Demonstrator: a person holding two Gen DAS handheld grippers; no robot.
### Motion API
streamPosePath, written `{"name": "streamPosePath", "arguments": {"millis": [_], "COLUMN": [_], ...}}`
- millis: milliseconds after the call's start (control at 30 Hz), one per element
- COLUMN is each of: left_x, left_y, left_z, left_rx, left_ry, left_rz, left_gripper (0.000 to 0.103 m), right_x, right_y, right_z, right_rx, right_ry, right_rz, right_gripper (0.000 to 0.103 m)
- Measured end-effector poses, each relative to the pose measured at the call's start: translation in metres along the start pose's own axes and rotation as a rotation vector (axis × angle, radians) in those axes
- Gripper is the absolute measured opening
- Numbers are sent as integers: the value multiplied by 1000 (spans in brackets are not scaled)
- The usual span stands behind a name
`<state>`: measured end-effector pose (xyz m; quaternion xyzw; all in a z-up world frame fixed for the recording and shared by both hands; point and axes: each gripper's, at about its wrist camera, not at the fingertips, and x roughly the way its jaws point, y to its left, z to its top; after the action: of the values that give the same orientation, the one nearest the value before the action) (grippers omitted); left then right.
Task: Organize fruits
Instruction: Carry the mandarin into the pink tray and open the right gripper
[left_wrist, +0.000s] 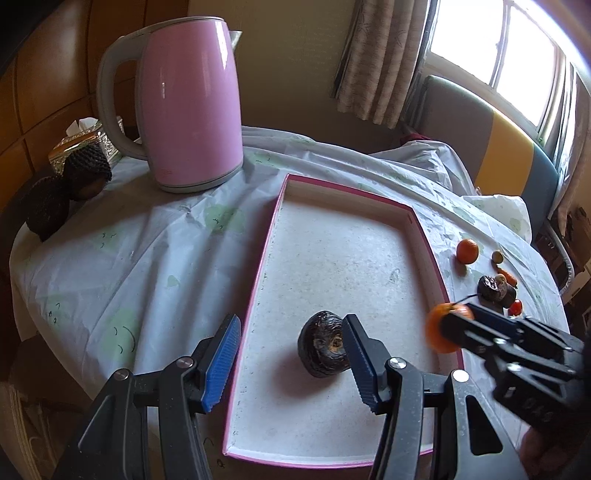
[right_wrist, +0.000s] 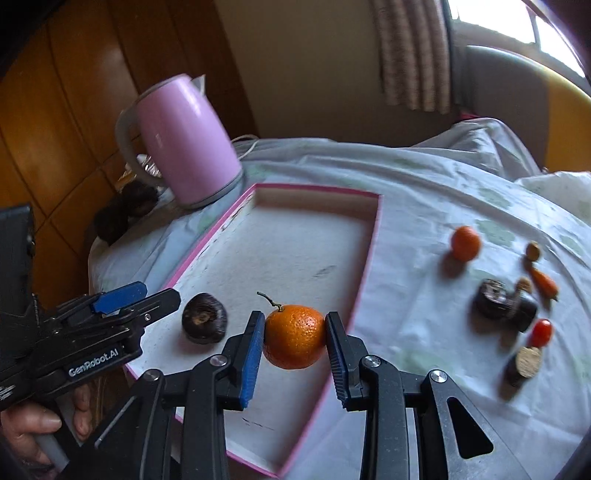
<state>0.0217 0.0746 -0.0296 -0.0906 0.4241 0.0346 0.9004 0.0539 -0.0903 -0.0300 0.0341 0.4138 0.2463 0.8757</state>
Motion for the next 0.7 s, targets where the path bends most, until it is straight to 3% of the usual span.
{"name": "streamPosePath", "arguments": {"millis": [300, 367, 467, 700], "left_x": [1, 1, 0, -3], "left_y": [7, 6, 4, -5], "left_z": [-2, -3, -3, -5], "left_rx": [-14, -14, -6, 20], "left_ry": [11, 13, 9, 5], "left_rz": [4, 1, -3, -18], "left_gripper": [58, 58, 58, 58], "right_x": [49, 49, 44, 20], "right_y": [22, 20, 17, 5], "right_z": [-1, -3, -3, -4], "right_rx": [-56, -51, -40, 21], "right_ry": [99, 89, 74, 9], "right_rz": [-29, -41, -48, -56], "right_gripper": [38, 40, 55, 61]}}
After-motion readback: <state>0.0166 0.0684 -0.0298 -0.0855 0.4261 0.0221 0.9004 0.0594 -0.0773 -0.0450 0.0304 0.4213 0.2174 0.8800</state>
